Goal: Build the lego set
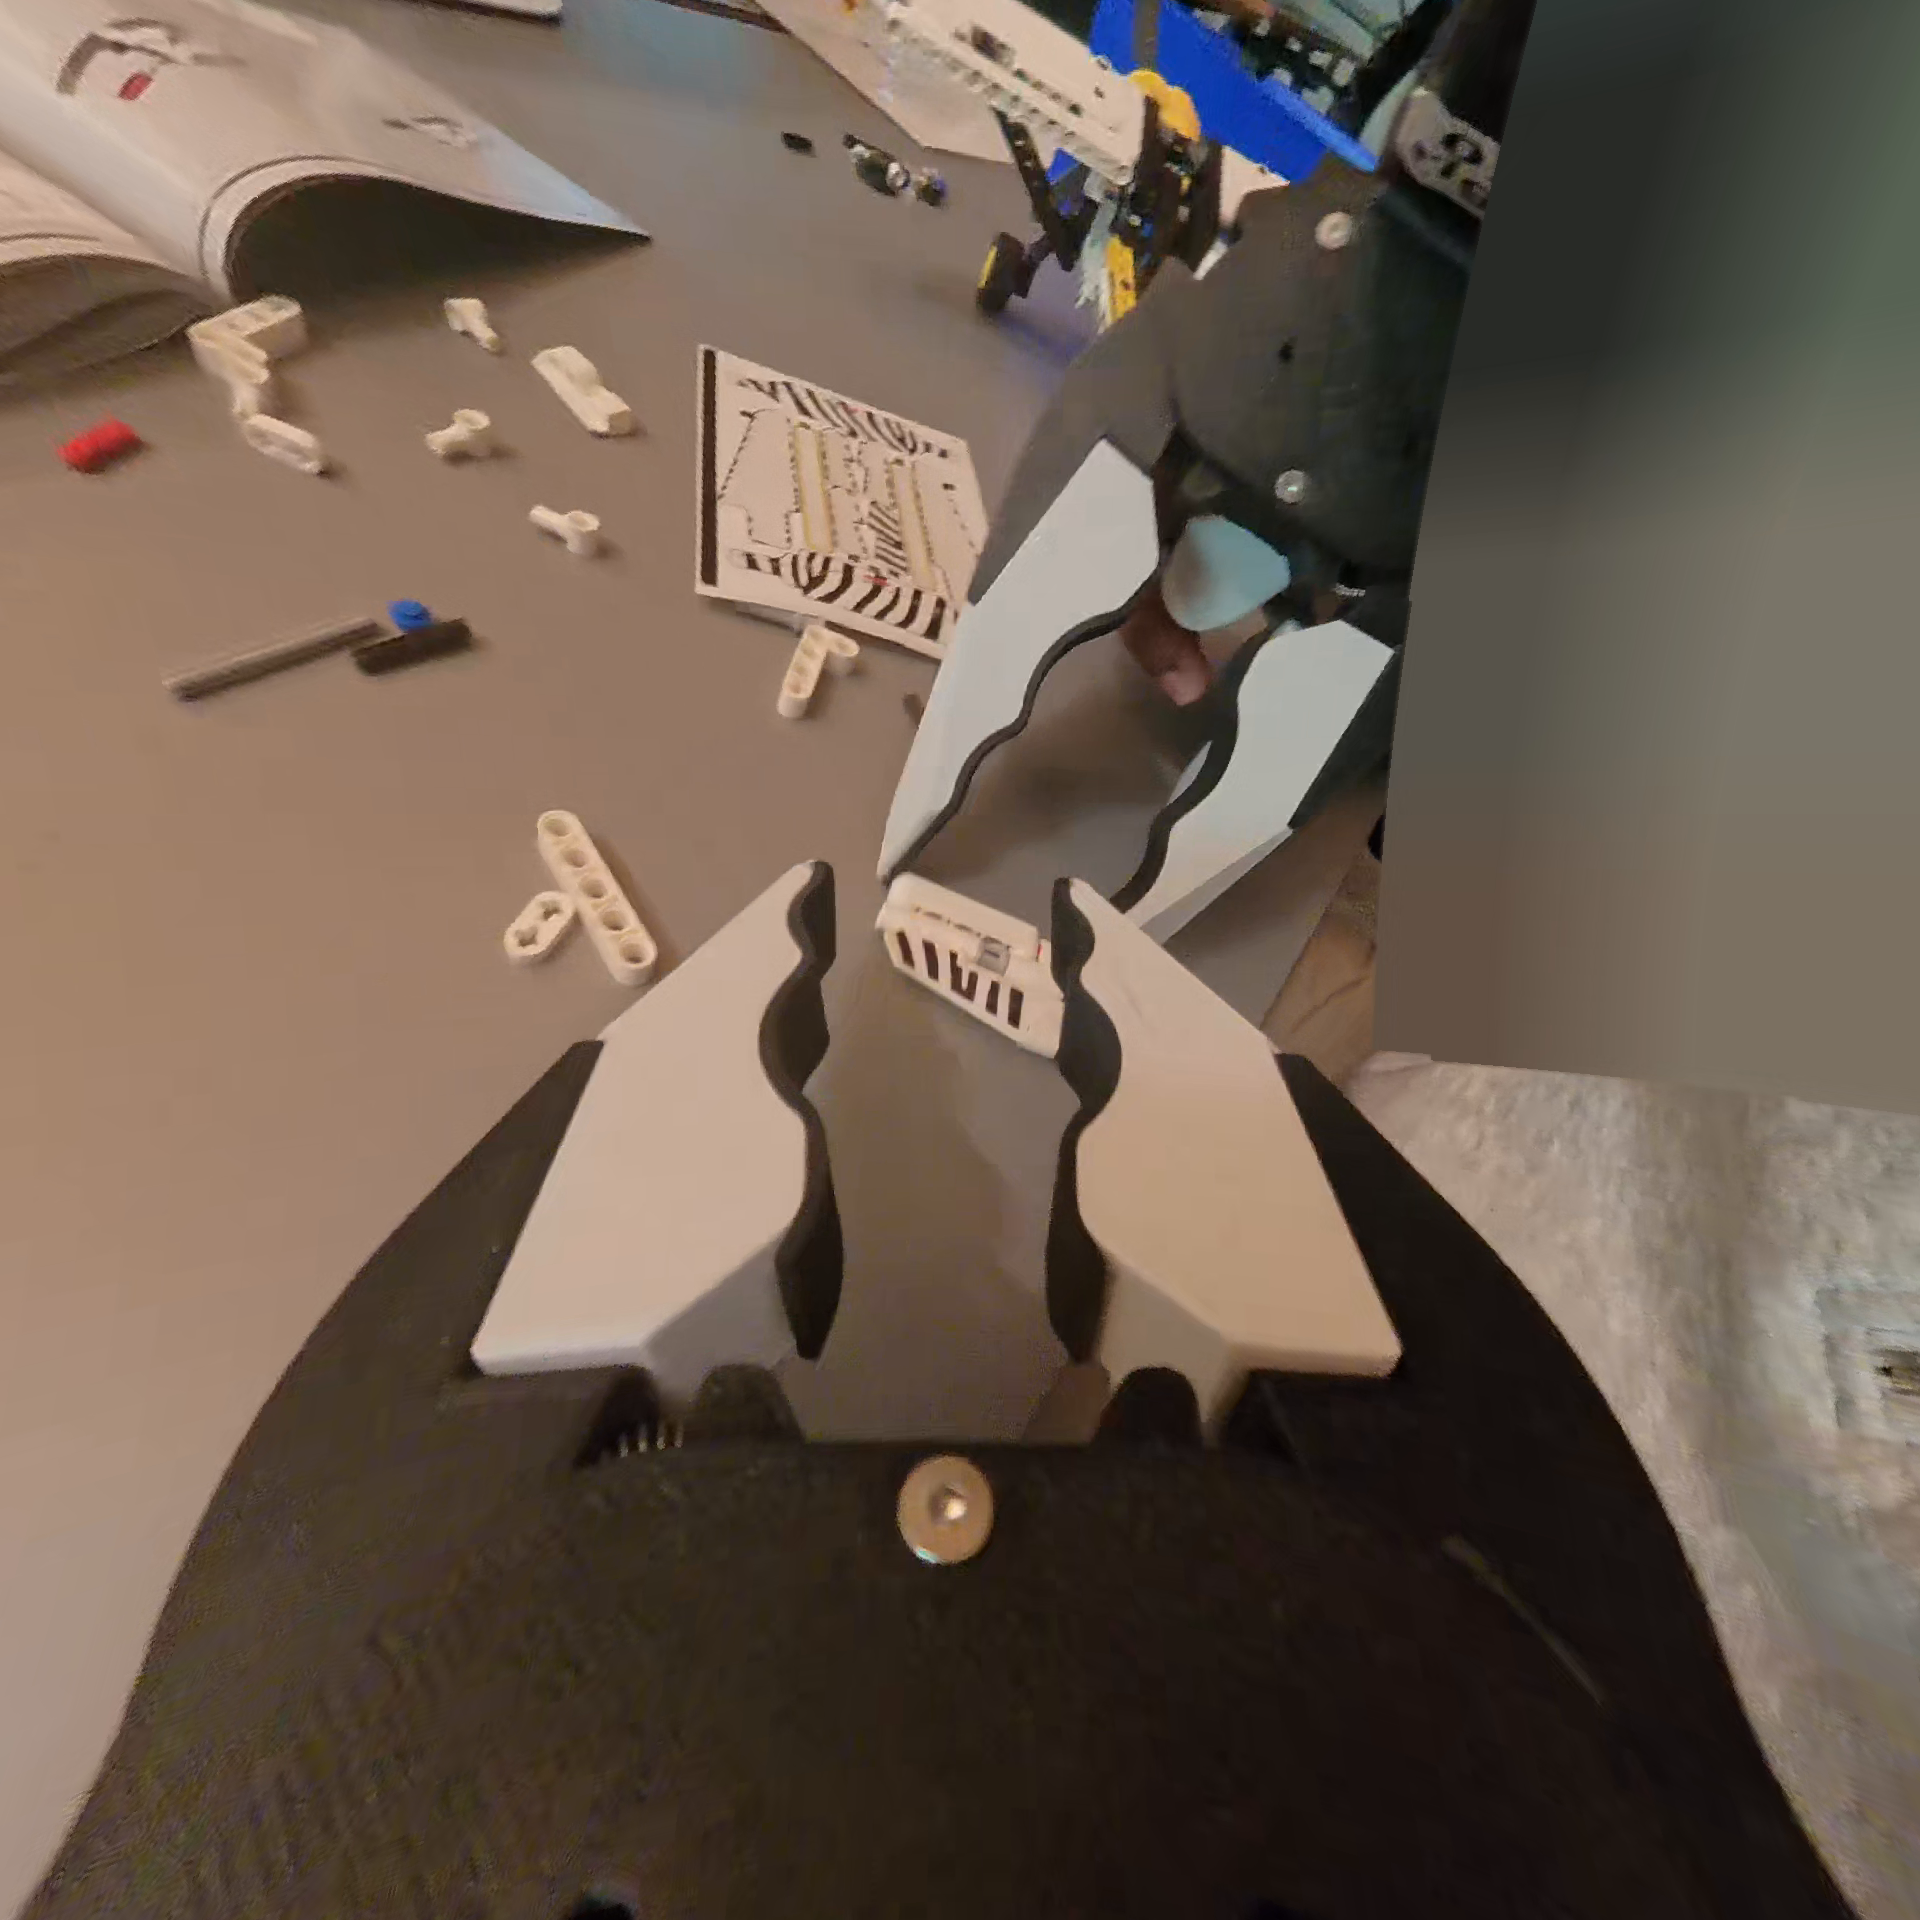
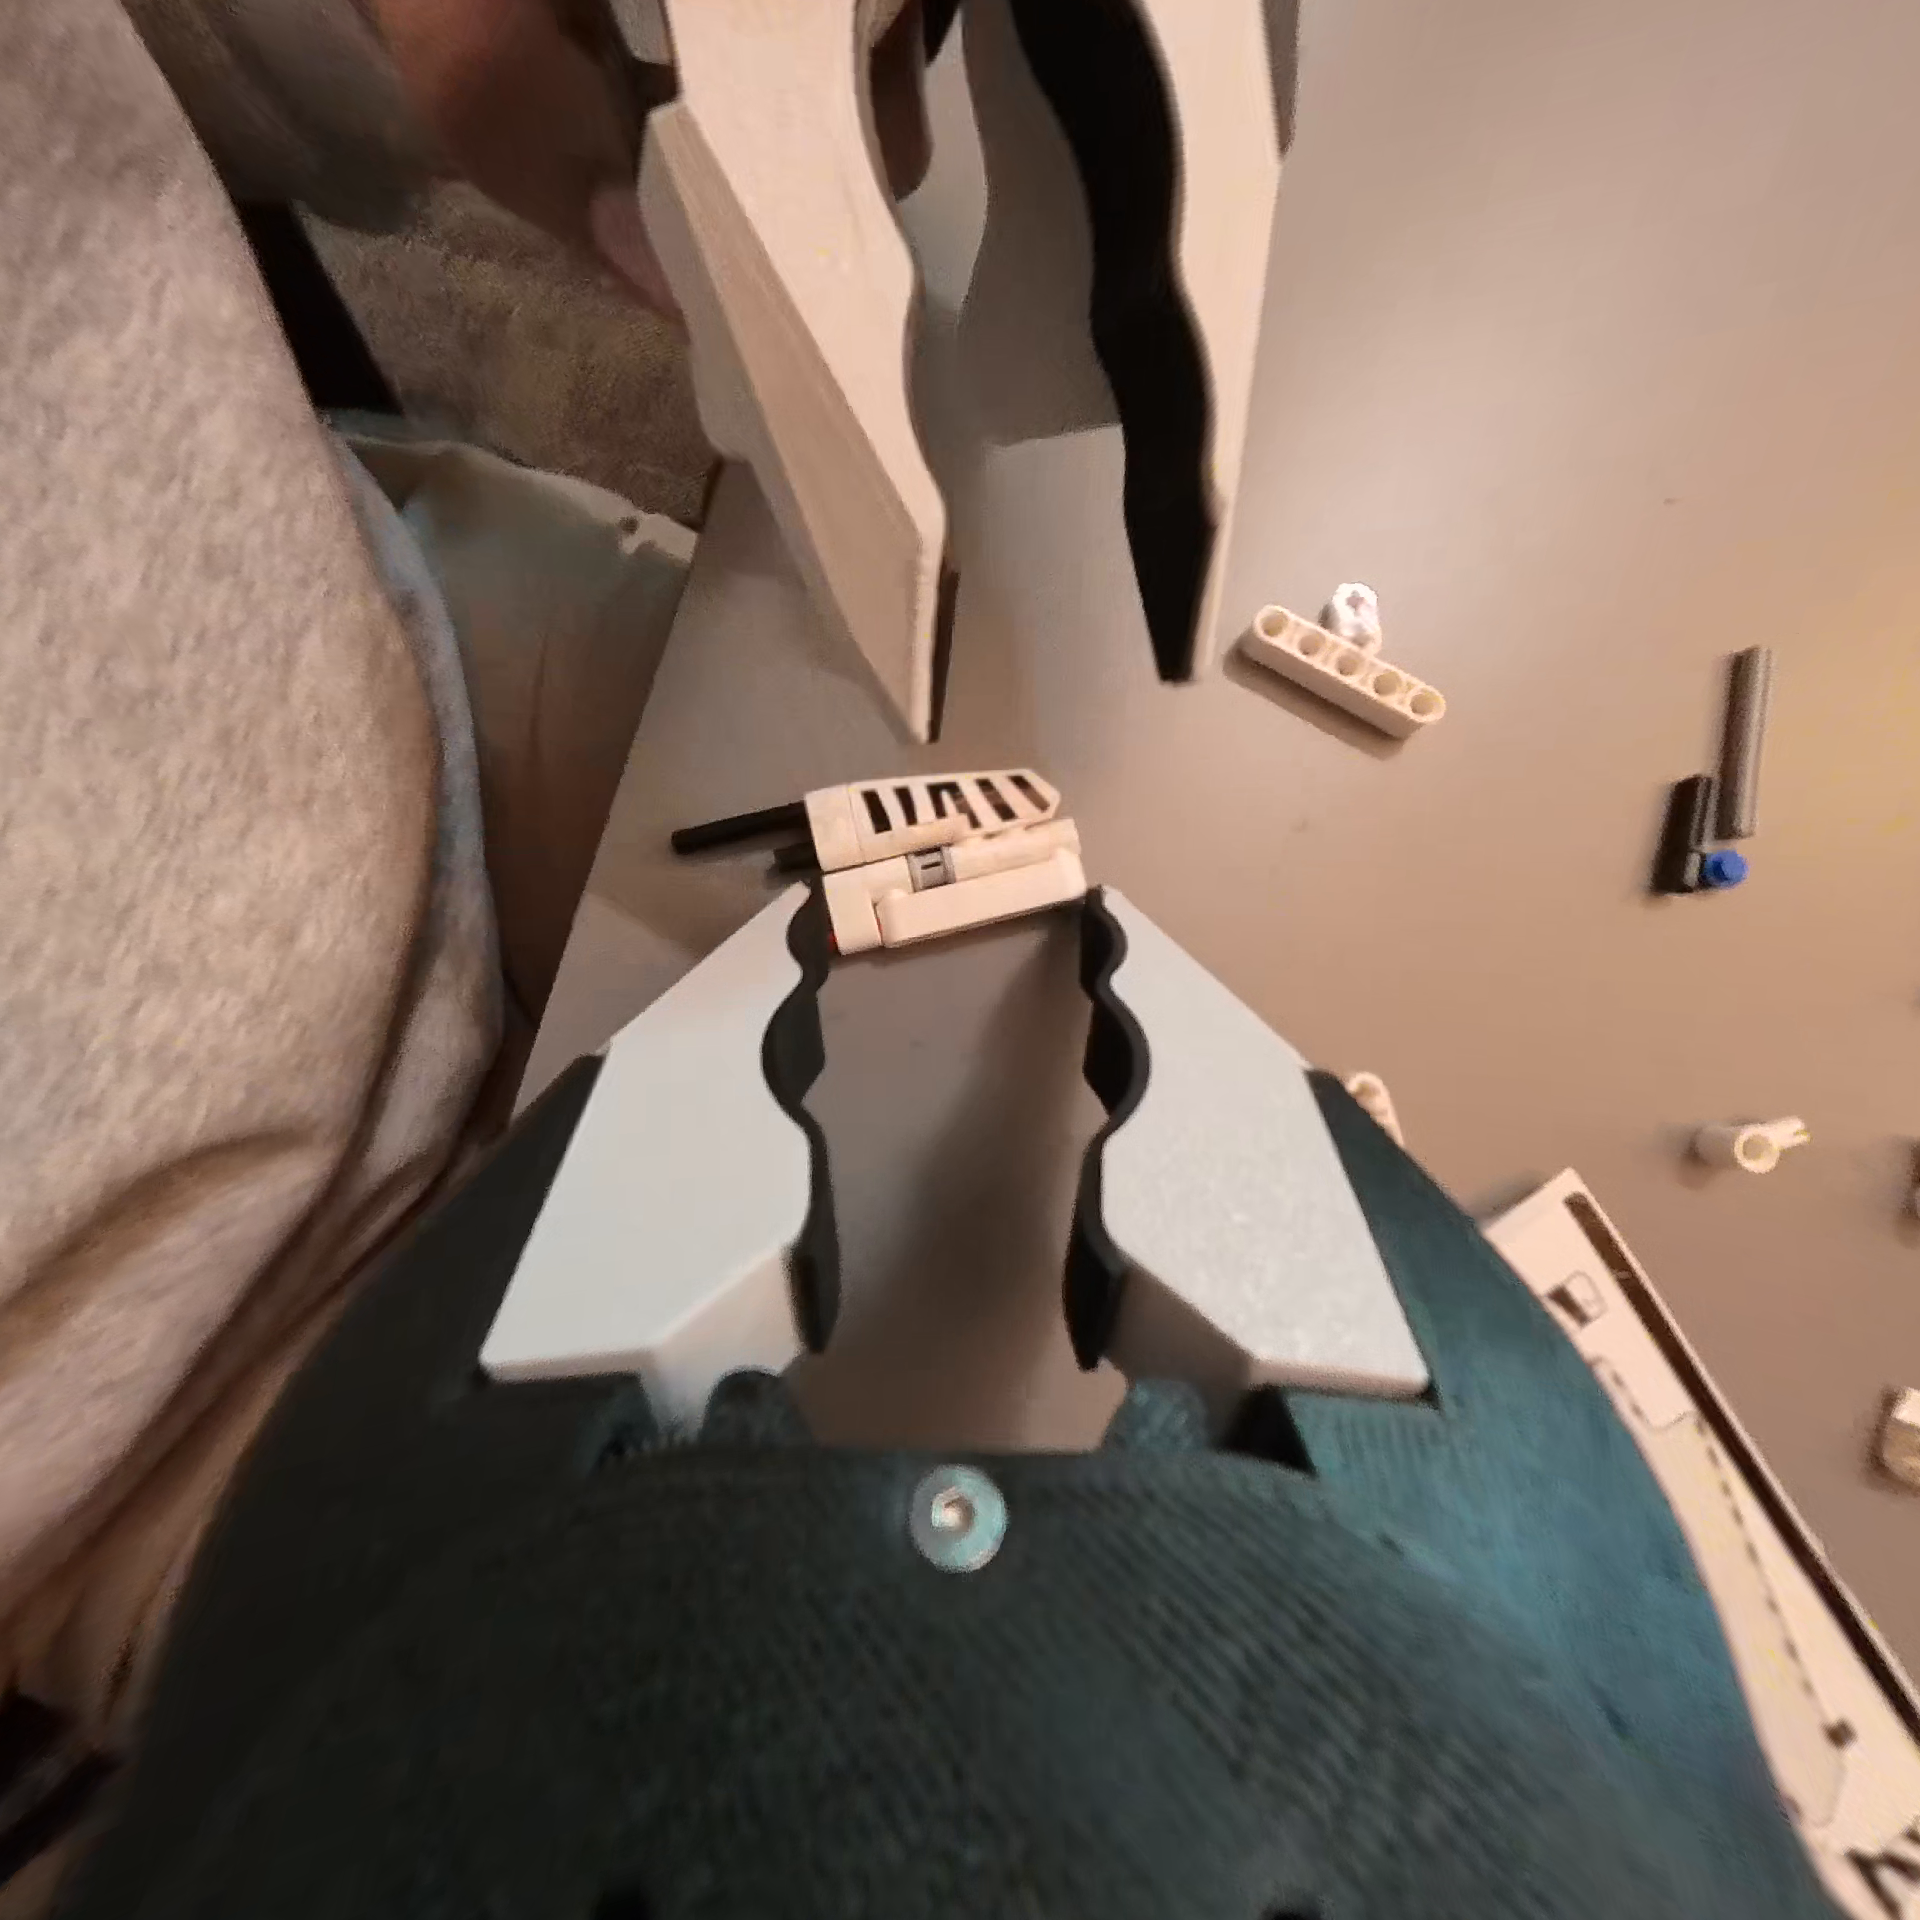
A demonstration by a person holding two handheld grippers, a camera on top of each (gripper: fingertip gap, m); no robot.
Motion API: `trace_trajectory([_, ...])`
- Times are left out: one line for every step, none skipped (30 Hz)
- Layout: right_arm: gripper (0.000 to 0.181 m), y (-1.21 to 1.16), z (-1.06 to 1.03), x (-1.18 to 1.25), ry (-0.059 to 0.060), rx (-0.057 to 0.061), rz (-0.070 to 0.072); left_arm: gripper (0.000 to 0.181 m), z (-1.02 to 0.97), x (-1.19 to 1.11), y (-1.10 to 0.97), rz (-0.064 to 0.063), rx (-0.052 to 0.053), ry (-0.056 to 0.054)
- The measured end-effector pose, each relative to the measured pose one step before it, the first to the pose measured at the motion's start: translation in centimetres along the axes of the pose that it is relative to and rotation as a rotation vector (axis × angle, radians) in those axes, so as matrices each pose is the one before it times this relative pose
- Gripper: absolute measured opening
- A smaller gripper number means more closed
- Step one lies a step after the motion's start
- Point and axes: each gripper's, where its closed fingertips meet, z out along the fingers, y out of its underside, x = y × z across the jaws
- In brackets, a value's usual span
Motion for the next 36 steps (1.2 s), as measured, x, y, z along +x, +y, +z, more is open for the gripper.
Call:
trace_trajectory([0.049,0.063,-0.054,0.309,0.0246,0.0037,0.0297,0.041,-0.047,-0.207,0.004,-0.0102,0.0036,-0.0013])
trace_trajectory([0.049,0.111,-0.081,0.474,0.0315,0.0012,0.0375,0.041,-0.074,-0.088,-0.149,-0.0081,0.0128,0.0014])
trace_trajectory([0.049,0.124,-0.105,0.493,0.0311,0.0013,0.0399,0.041,-0.060,-0.102,-0.138,-0.0033,0.0121,-0.0027])
trace_trajectory([0.049,0.120,-0.101,0.482,0.0316,0.0035,0.0386,0.042,-0.038,-0.092,-0.065,-0.0014,0.0076,-0.0023])
trace_trajectory([0.049,0.116,-0.096,0.450,0.0296,0.0057,0.0372,0.042,0.003,-0.049,0.013,-0.0017,0.0018,-0.0006])
trace_trajectory([0.049,0.108,-0.098,0.320,0.0239,0.0070,0.0303,0.042,0.015,-0.064,0.023,-0.0002,0.0001,-0.0022])
trace_trajectory([0.049,0.103,-0.102,0.211,0.0202,0.0079,0.0253,0.042,0.022,-0.047,0.018,0.0009,0.0003,-0.0022])
trace_trajectory([0.051,0.072,-0.079,0.084,0.0136,0.0080,0.0191,0.042,0.026,-0.037,0.033,0.0000,-0.0010,-0.0005])
trace_trajectory([0.055,0.107,-0.093,0.099,0.0174,0.0069,0.0100,0.042,0.047,-0.039,0.047,-0.0018,-0.0035,-0.0008])
trace_trajectory([0.059,0.074,-0.121,0.071,0.0164,0.0114,0.0013,0.043,0.043,-0.039,0.070,-0.0025,-0.0046,-0.0009])
trace_trajectory([0.061,0.033,-0.172,-0.088,0.0054,0.0159,-0.0028,0.043,0.042,0.003,0.064,-0.0007,-0.0049,0.0010])
trace_trajectory([0.063,-0.011,-0.211,-0.078,0.0034,0.0185,0.0004,0.043,0.041,0.035,0.054,0.0029,-0.0038,0.0013])
trace_trajectory([0.065,-0.049,-0.253,-0.100,-0.0004,0.0206,0.0045,0.043,0.036,-0.001,0.040,0.0036,-0.0026,-0.0023])
trace_trajectory([0.067,-0.102,-0.294,-0.176,-0.0063,0.0219,0.0086,0.043,0.052,-0.046,0.049,0.0030,-0.0034,-0.0051])
trace_trajectory([0.068,-0.097,-0.309,-0.161,-0.0064,0.0213,0.0121,0.043,0.050,-0.004,0.063,0.0046,-0.0051,-0.0041])
trace_trajectory([0.068,-0.118,-0.315,-0.088,-0.0014,0.0213,0.0129,0.043,0.073,-0.044,0.073,0.0043,-0.0056,-0.0063])
trace_trajectory([0.068,-0.166,-0.316,-0.151,-0.0027,0.0258,0.0093,0.043,0.075,-0.084,0.059,0.0024,-0.0052,-0.0088])
trace_trajectory([0.067,-0.222,-0.300,-0.174,-0.0007,0.0305,0.0066,0.043,0.069,-0.036,0.040,0.0023,-0.0042,-0.0057])
trace_trajectory([0.066,-0.270,-0.276,-0.136,0.0040,0.0331,0.0049,0.043,0.081,-0.070,0.016,0.0009,-0.0041,-0.0064])
trace_trajectory([0.066,-0.289,-0.243,-0.135,0.0051,0.0357,0.0024,0.043,0.094,-0.096,-0.024,-0.0015,-0.0025,-0.0069])
trace_trajectory([0.065,-0.277,-0.174,-0.160,0.0027,0.0362,0.0028,0.043,0.107,-0.073,-0.053,-0.0047,-0.0025,-0.0033])
trace_trajectory([0.061,-0.164,-0.129,-0.231,-0.0048,0.0295,0.0022,0.044,0.125,-0.015,-0.086,-0.0088,-0.0038,0.0024])
trace_trajectory([0.057,-0.134,-0.169,-0.169,-0.0076,0.0106,-0.0064,0.044,0.104,0.046,-0.157,-0.0134,-0.0006,0.0078])
trace_trajectory([0.055,-0.230,-0.150,0.015,0.0010,0.0172,-0.0030,0.044,0.046,0.142,-0.326,-0.0160,0.0077,0.0144])
trace_trajectory([0.055,-0.273,-0.146,0.016,-0.0038,0.0194,-0.0037,0.044,-0.015,0.247,-0.571,-0.0137,0.0209,0.0203])
trace_trajectory([0.055,-0.185,-0.101,-0.023,-0.0093,0.0136,-0.0020,0.044,-0.107,0.192,-0.903,-0.0039,0.0382,0.0139])
trace_trajectory([0.055,-0.047,-0.063,0.058,-0.0049,0.0048,0.0028,0.046,-0.149,0.067,-1.131,0.0173,0.0487,0.0043])
trace_trajectory([0.057,0.027,0.009,0.084,-0.0030,-0.0014,0.0031,0.050,-0.117,0.015,-1.213,0.0456,0.0524,0.0017])
trace_trajectory([0.059,0.077,0.055,0.085,-0.0004,-0.0060,0.0043,0.050,-0.031,-0.209,-1.090,0.0432,0.0406,-0.0115])
trace_trajectory([0.061,0.109,0.080,0.093,0.0044,-0.0080,0.0045,0.049,0.130,-0.426,-0.706,0.0326,0.0150,-0.0189])
trace_trajectory([0.062,0.111,0.101,0.055,0.0061,-0.0089,-0.0013,0.048,0.315,-0.436,-0.231,0.0255,-0.0070,-0.0131])
trace_trajectory([0.061,0.105,0.066,-0.051,0.0065,-0.0082,-0.0112,0.047,0.413,-0.308,0.223,0.0191,-0.0235,-0.0058])
trace_trajectory([0.059,0.076,0.065,0.009,0.0152,-0.0058,-0.0164,0.046,0.417,-0.236,0.482,0.0183,-0.0249,-0.0083])
trace_trajectory([0.055,0.046,0.021,0.068,0.0174,-0.0035,-0.0137,0.045,0.342,-0.094,0.485,0.0078,-0.0171,-0.0097])
trace_trajectory([0.053,0.100,0.037,0.006,0.0091,-0.0066,-0.0107,0.043,0.114,0.238,0.297,-0.0086,-0.0190,0.0061])
trace_trajectory([0.051,0.183,0.056,-0.029,0.0041,-0.0115,-0.0076,0.042,-0.029,0.384,0.030,0.0038,0.0013,0.0172])
